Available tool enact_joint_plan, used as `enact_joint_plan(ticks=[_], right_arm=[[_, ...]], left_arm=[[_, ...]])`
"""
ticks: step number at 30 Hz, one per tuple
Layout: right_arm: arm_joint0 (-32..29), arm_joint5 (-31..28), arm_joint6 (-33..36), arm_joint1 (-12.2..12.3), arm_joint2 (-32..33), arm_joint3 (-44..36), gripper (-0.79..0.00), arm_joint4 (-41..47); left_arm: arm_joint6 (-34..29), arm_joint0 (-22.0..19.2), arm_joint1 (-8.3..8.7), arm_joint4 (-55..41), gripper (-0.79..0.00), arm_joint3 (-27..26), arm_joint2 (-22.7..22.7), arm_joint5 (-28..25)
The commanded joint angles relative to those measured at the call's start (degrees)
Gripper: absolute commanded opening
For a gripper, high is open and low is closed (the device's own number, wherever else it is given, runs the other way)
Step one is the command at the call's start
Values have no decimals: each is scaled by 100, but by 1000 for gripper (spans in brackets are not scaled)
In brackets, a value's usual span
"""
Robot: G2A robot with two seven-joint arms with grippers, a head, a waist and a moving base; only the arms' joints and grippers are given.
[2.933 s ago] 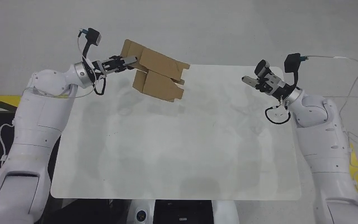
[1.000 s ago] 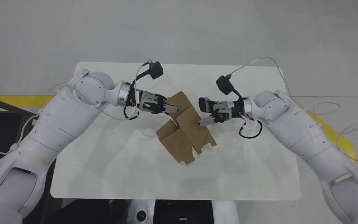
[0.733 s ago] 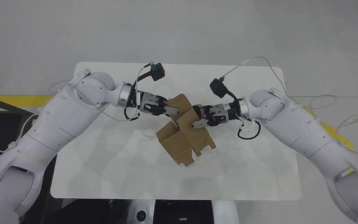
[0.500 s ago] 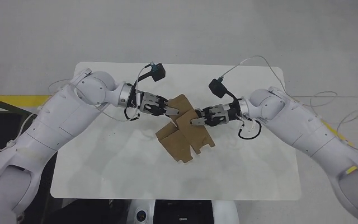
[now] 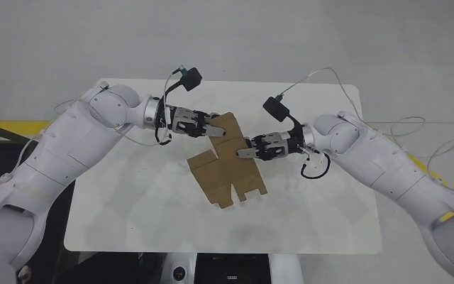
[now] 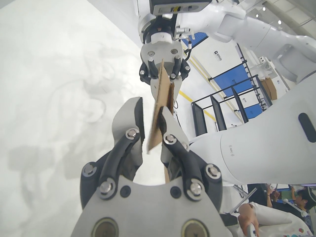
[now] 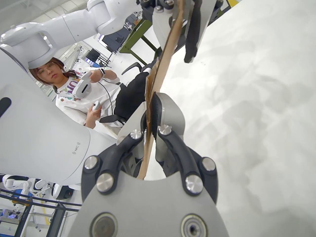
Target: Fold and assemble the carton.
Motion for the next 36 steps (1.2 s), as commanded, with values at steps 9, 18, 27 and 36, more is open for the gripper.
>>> enact_joint_plan(ticks=[9, 18, 27, 36], right_arm=[[-255, 0, 0, -56, 354, 423, -785, 916], [-451, 19, 18, -179, 624, 883, -785, 1791], [-506, 440, -84, -366, 942, 1520, -785, 2104], [-532, 933, -395, -592, 1192, 1657, -785, 1888]], left_arm=[[128, 64, 125, -899, 0, 450, -418, -126], [125, 325, 92, -1046, 0, 771, -653, -51], [670, 731, 46, -297, 0, 688, -824, -220], [1307, 1275, 7, -104, 0, 333, -1010, -229]])
